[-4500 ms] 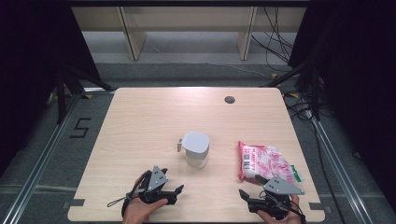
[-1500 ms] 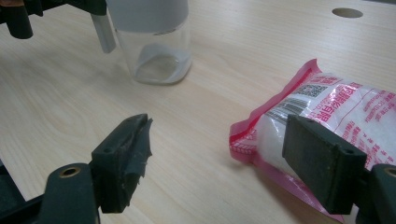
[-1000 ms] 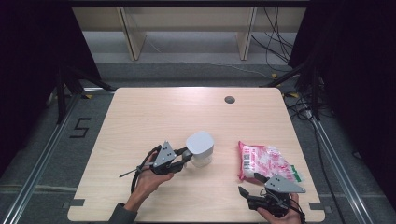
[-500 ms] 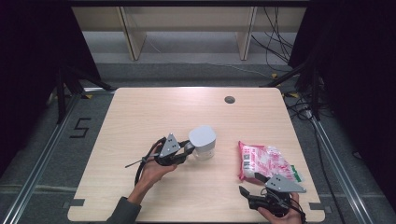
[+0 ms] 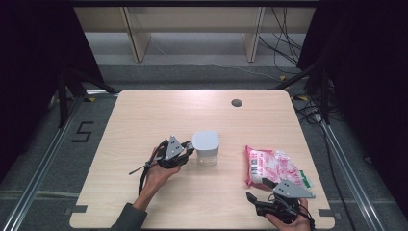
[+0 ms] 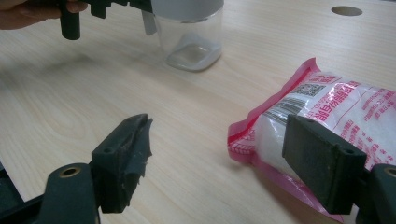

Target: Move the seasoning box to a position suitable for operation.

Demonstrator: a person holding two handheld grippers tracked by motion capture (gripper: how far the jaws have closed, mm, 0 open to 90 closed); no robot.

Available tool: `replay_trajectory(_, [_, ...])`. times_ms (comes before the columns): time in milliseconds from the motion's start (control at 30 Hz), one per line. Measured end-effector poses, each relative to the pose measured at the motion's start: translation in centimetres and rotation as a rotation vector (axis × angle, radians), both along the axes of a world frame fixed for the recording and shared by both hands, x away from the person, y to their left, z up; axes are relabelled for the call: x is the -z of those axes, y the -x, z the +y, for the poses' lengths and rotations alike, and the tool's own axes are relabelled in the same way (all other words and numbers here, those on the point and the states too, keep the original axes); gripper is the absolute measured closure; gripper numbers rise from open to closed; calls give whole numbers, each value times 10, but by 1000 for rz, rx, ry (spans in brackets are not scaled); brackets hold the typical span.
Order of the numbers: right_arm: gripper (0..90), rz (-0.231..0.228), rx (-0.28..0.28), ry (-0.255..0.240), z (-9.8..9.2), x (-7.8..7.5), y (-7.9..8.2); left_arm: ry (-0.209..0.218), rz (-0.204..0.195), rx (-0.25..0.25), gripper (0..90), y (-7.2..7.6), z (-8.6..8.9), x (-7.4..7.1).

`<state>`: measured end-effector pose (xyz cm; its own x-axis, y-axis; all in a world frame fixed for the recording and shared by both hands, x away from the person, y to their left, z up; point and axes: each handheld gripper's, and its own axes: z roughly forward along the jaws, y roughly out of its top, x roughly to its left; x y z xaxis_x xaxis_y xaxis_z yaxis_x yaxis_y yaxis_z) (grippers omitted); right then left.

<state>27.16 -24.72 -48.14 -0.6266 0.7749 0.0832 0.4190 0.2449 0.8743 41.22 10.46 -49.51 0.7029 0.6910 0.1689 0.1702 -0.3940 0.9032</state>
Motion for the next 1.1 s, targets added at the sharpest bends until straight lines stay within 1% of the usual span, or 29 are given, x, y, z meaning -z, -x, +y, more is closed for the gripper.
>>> replay_trajectory(33, [242, 0, 2, 1, 0, 0, 0, -21, -11, 13, 689, -2, 1, -1])
replay_trajectory(67, [242, 0, 2, 1, 0, 0, 0, 10, 1, 15, 689, -2, 0, 1])
replay_trajectory(133, [240, 2, -2, -2, 0, 0, 0, 32, 8, 22, 689, -3, -1, 2])
replay_trajectory(167, [240, -1, -2, -2, 0, 0, 0, 25, 3, 16, 691, -3, 0, 2])
replay_trajectory(300, [241, -1, -4, 2, 0, 0, 0, 37, 6, 22, 690, -3, -1, 3])
replay_trajectory(333, [240, 17, 12, -12, 1, 0, 2, 38, 9, 24, 690, -4, -1, 3])
replay_trajectory(367, [240, 17, 12, -12, 1, 0, 2, 40, 10, 31, 690, -5, -2, 3])
replay_trajectory(400, [240, -1, 0, -1, -1, 0, 0, 43, 10, 29, 691, -6, -4, 3])
replay_trajectory(433, [240, -1, 0, -1, -1, 0, 0, 43, 10, 29, 692, -6, -4, 3])
replay_trajectory(467, [240, -2, -2, 3, -1, 0, 0, 59, 19, 34, 691, -6, -5, 4])
replay_trajectory(533, [240, -1, -2, 3, -1, 0, 0, 52, 21, 33, 689, -7, -5, 4])
replay_trajectory(567, [240, 2, -3, -6, -1, 0, 0, 47, 16, 42, 687, -8, -4, 4])
replay_trajectory(600, [240, -2, -4, -4, -2, 0, 0, 72, 33, 40, 683, -8, -4, 5])
replay_trajectory(633, [240, -3, -4, -4, -2, 0, 0, 62, 44, 40, 673, -9, -1, 5])
replay_trajectory(667, [240, -3, -4, -4, -2, 0, 0, 62, 44, 40, 643, -9, -1, 5])
replay_trajectory(700, [240, -3, -9, -5, -1, 0, 0, 60, 62, 39, 608, -9, 0, 6])
replay_trajectory(733, [240, -1, -8, -6, -1, 0, 0, 60, 62, 39, 570, -9, 0, 6])
replay_trajectory(767, [240, -1, -8, -6, -1, 0, 0, 60, 68, 52, 570, -9, 2, 6])
replay_trajectory(800, [239, 1, -7, -8, -2, 0, 0, 72, 95, 41, 489, -6, 6, 4])
replay_trajectory(900, [239, -6, -7, -3, -2, -1, 0, 68, 99, 42, 412, -2, 10, 1])
replay_trajectory(933, [239, -6, -7, -3, -2, -1, 0, 68, 104, 42, 412, 0, 11, -1])
replay_trajectory(967, [239, -2, -9, -8, -2, -1, 0, 64, 102, 50, 365, 4, 14, -5])
replay_trajectory(1000, [239, -2, -9, -8, -2, -1, 0, 64, 102, 50, 344, 4, 14, -5])
replay_trajectory(1033, [239, -3, -9, -2, -2, 0, 0, 73, 109, 58, 344, 6, 15, -7])
replay_trajectory(1067, [239, -3, -10, -2, -1, 0, 0, 100, 128, 48, 326, 8, 15, -10])
replay_trajectory(1100, [239, -4, -10, 1, -1, 0, 1, 102, 127, 45, 321, 9, 16, -12])
